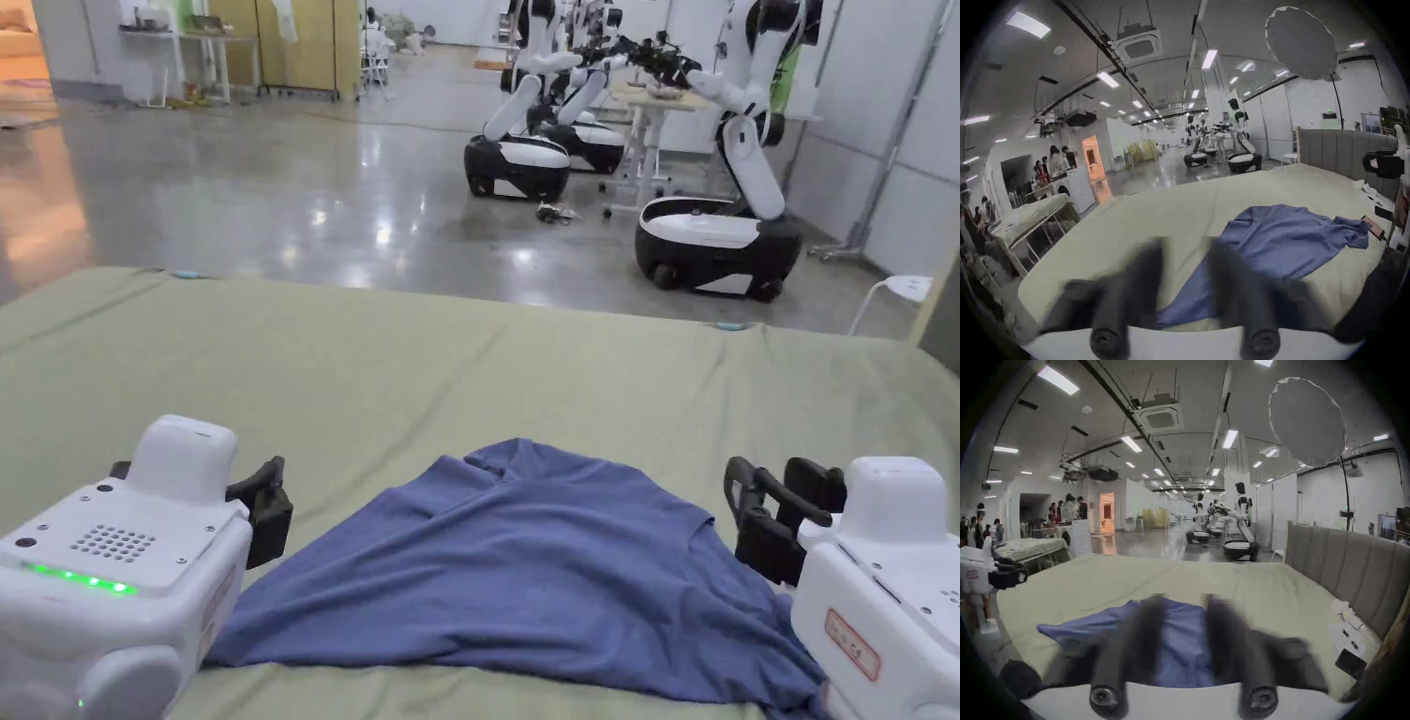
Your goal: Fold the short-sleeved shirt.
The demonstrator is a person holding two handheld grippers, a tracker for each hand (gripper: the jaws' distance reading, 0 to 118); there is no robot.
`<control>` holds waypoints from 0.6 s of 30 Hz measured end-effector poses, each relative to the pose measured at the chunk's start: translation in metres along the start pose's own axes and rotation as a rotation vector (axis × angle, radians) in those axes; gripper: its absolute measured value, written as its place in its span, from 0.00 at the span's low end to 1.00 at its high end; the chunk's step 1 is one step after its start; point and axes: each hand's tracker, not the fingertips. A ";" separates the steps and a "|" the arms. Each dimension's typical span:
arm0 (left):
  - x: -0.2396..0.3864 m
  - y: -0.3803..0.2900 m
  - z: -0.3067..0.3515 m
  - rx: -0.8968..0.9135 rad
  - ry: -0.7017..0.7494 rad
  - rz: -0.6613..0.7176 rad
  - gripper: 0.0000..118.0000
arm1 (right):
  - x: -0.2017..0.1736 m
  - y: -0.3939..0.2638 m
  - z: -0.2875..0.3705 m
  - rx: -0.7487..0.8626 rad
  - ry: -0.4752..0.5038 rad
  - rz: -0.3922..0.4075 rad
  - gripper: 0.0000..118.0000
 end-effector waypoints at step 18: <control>-0.130 -0.123 -0.055 -0.441 -0.183 0.216 0.99 | -0.054 -0.029 -0.067 -0.185 0.092 0.021 0.06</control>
